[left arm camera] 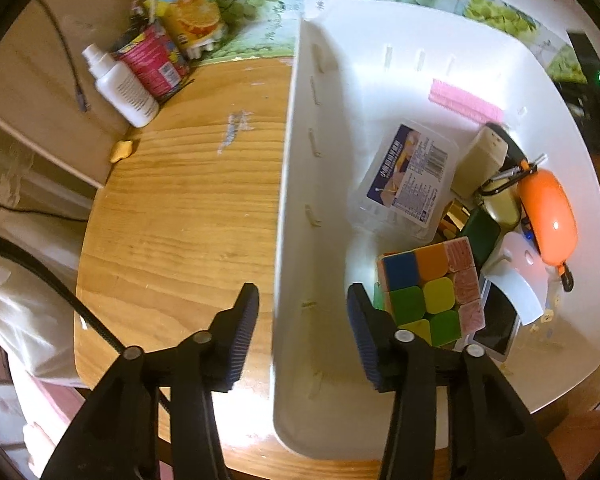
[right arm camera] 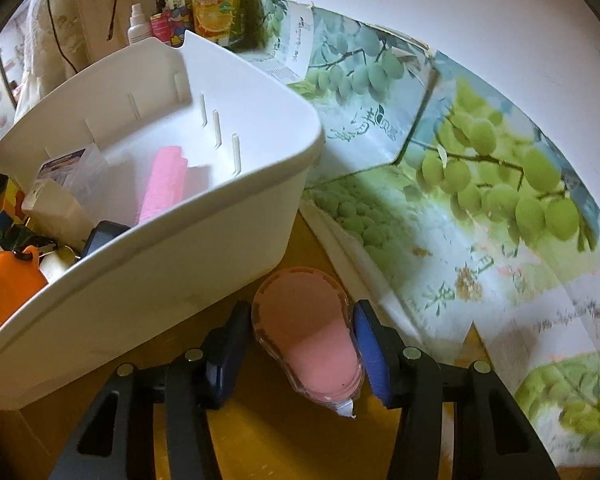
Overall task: Organize rigid objects
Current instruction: 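Grasp the pink oval case with the right tool while the left tool releases the tray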
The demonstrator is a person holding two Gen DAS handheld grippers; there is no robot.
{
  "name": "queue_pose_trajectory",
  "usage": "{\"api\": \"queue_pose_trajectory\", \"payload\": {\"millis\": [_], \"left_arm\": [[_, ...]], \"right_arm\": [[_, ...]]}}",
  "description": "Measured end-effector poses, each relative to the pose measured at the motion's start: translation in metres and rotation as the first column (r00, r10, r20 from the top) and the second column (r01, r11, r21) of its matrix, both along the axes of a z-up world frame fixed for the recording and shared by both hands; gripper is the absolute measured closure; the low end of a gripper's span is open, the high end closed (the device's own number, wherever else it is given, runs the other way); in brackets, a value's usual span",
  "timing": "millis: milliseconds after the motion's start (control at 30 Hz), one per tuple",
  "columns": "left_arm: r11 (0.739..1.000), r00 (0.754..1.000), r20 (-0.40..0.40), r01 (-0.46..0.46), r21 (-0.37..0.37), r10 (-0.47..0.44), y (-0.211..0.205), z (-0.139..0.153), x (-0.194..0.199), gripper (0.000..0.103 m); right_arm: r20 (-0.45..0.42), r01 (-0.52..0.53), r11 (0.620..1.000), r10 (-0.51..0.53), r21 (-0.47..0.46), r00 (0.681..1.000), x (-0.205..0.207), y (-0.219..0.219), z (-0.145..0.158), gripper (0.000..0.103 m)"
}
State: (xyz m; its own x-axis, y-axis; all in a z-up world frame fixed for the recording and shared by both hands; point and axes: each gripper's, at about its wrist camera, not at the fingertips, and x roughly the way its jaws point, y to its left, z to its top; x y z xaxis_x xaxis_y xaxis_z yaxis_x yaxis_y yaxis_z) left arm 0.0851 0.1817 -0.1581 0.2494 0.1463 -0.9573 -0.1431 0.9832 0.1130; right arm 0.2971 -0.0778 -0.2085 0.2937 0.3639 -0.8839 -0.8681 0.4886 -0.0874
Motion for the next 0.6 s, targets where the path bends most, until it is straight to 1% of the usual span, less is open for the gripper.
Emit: {"api": "queue_pose_trajectory", "payload": {"millis": [67, 167, 267, 367, 500, 567, 600], "left_arm": [[1.000, 1.000, 0.019, -0.015, -0.018, 0.016, 0.001, 0.005, -0.004, 0.044], [0.999, 0.997, 0.062, -0.034, -0.035, 0.037, 0.002, 0.013, -0.011, 0.038], [0.997, 0.992, 0.109, -0.053, -0.063, 0.060, 0.005, 0.022, -0.017, 0.035], [0.992, 0.985, 0.154, -0.067, -0.104, 0.083, 0.011, 0.032, -0.023, 0.033], [0.981, 0.972, 0.199, -0.092, -0.168, 0.126, 0.025, 0.041, -0.033, 0.029], [0.975, 0.966, 0.213, -0.106, -0.194, 0.148, 0.033, 0.042, -0.039, 0.027], [0.971, 0.962, 0.220, -0.113, -0.209, 0.160, 0.037, 0.042, -0.044, 0.027]], "right_arm": [[-0.006, 0.028, 1.000, -0.028, -0.007, 1.000, -0.006, -0.003, -0.001, 0.051], [-0.023, 0.090, 0.996, -0.091, -0.019, 0.996, -0.016, -0.008, 0.000, 0.051], [-0.060, 0.166, 0.986, -0.167, -0.034, 0.984, -0.032, -0.019, 0.001, 0.051], [-0.074, 0.240, 0.969, -0.244, -0.066, 0.967, -0.052, -0.025, 0.002, 0.051], [-0.119, 0.360, 0.931, -0.365, -0.061, 0.923, -0.083, -0.035, 0.008, 0.051], [-0.122, 0.404, 0.913, -0.409, -0.065, 0.904, -0.099, -0.039, 0.011, 0.051], [-0.126, 0.436, 0.897, -0.442, -0.070, 0.888, -0.111, -0.042, 0.014, 0.051]]}}
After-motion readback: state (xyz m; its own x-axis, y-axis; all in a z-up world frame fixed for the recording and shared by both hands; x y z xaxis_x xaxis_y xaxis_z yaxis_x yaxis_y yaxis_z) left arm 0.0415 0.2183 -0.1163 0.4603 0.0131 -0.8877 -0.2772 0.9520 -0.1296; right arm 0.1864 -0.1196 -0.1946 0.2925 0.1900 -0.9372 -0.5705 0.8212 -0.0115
